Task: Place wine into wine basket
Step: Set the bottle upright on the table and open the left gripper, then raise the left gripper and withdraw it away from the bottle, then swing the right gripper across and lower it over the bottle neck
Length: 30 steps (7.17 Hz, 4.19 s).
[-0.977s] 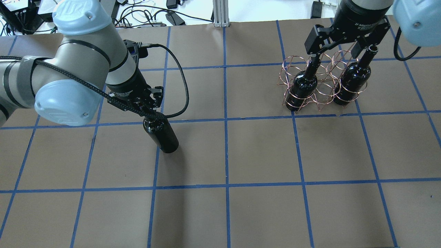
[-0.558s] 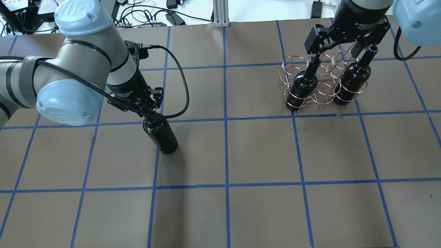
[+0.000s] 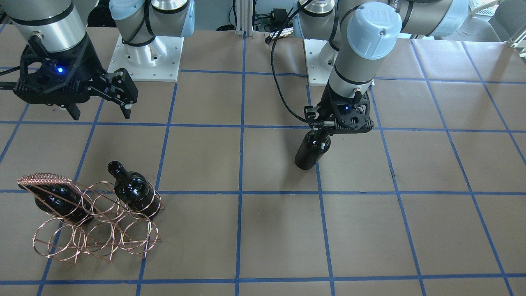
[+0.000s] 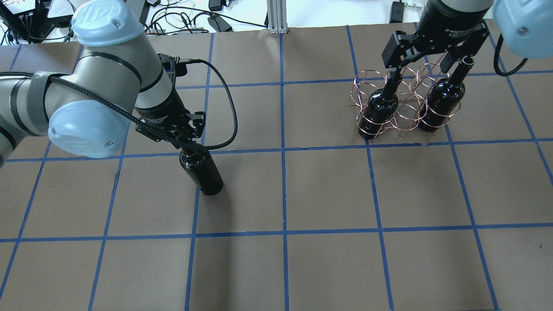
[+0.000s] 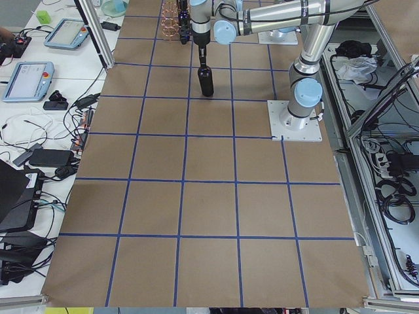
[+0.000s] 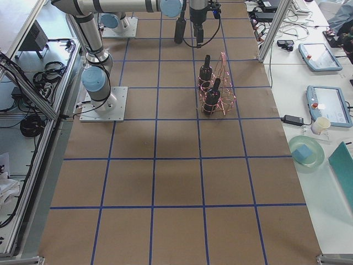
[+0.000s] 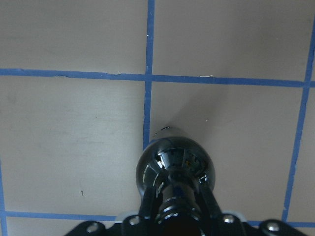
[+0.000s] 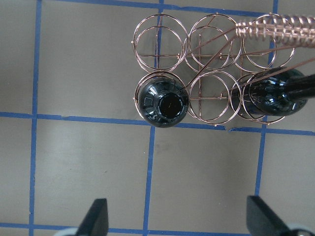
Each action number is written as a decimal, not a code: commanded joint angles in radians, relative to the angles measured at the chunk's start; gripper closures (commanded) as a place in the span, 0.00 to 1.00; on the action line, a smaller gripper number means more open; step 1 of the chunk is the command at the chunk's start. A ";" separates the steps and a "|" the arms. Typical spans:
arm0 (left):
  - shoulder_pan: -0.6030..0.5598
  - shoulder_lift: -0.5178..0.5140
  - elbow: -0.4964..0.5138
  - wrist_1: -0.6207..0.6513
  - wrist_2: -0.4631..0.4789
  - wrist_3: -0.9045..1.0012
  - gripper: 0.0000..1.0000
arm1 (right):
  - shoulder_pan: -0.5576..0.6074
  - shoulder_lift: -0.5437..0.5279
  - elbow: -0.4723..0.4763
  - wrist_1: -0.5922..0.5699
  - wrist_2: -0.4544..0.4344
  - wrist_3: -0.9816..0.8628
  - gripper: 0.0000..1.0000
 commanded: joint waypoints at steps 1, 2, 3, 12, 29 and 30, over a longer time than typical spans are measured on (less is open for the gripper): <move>-0.004 0.008 0.000 -0.036 0.000 -0.009 0.00 | 0.000 0.000 0.000 0.000 0.000 0.000 0.00; -0.007 0.023 0.020 -0.072 0.000 -0.009 0.00 | 0.000 0.000 0.000 0.000 0.000 0.000 0.00; -0.005 0.045 0.073 -0.091 0.000 -0.009 0.00 | 0.000 0.000 0.000 0.000 0.000 0.000 0.00; 0.355 0.046 0.260 -0.137 0.057 0.308 0.00 | -0.006 0.000 -0.002 0.091 0.017 -0.009 0.00; 0.438 0.069 0.215 -0.136 0.051 0.429 0.00 | 0.744 0.489 -0.353 -0.095 0.032 0.997 0.00; 0.437 0.068 0.215 -0.136 0.049 0.429 0.00 | 0.747 0.489 -0.324 -0.095 0.031 0.996 0.00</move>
